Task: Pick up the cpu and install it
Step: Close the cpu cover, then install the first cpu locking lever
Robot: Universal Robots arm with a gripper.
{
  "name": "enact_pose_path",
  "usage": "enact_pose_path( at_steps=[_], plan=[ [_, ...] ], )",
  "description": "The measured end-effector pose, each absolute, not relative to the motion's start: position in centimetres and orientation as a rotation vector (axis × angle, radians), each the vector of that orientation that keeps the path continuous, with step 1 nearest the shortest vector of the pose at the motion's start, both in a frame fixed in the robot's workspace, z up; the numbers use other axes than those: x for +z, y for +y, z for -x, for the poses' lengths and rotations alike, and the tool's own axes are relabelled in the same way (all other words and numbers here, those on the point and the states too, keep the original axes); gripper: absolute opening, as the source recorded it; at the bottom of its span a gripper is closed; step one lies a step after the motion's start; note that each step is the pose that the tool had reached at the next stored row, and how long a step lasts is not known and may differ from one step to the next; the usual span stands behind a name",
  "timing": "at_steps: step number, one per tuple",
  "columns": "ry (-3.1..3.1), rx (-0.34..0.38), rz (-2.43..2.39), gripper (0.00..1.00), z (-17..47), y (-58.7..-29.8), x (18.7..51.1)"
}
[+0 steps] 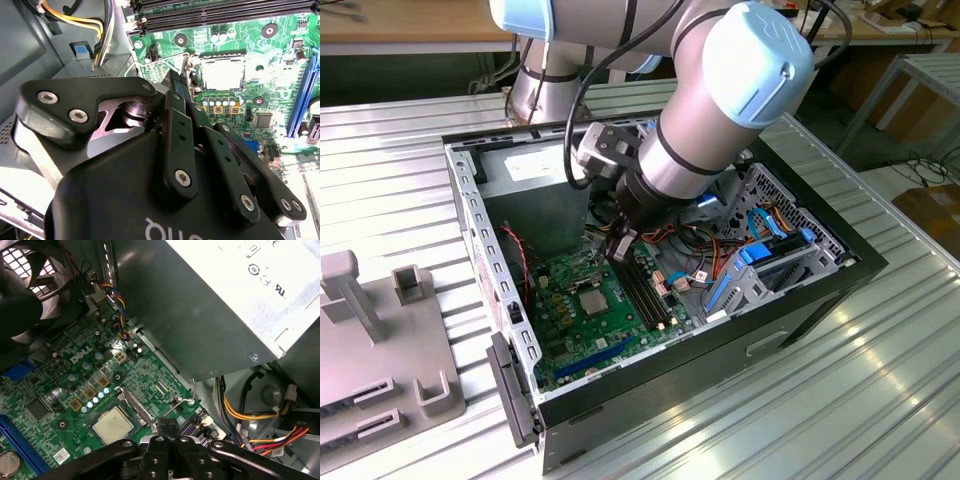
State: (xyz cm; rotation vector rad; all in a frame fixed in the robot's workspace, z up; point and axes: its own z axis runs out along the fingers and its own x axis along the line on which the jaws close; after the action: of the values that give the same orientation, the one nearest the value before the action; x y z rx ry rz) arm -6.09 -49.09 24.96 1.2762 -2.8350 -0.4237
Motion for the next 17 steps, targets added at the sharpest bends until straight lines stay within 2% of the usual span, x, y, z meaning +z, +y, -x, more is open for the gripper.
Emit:
enact_pose_path(
  at_steps=[17],
  plan=[
    [-2.834, -0.432, -1.281, 0.11, 6.1, -50.2, 25.0]
  ],
)
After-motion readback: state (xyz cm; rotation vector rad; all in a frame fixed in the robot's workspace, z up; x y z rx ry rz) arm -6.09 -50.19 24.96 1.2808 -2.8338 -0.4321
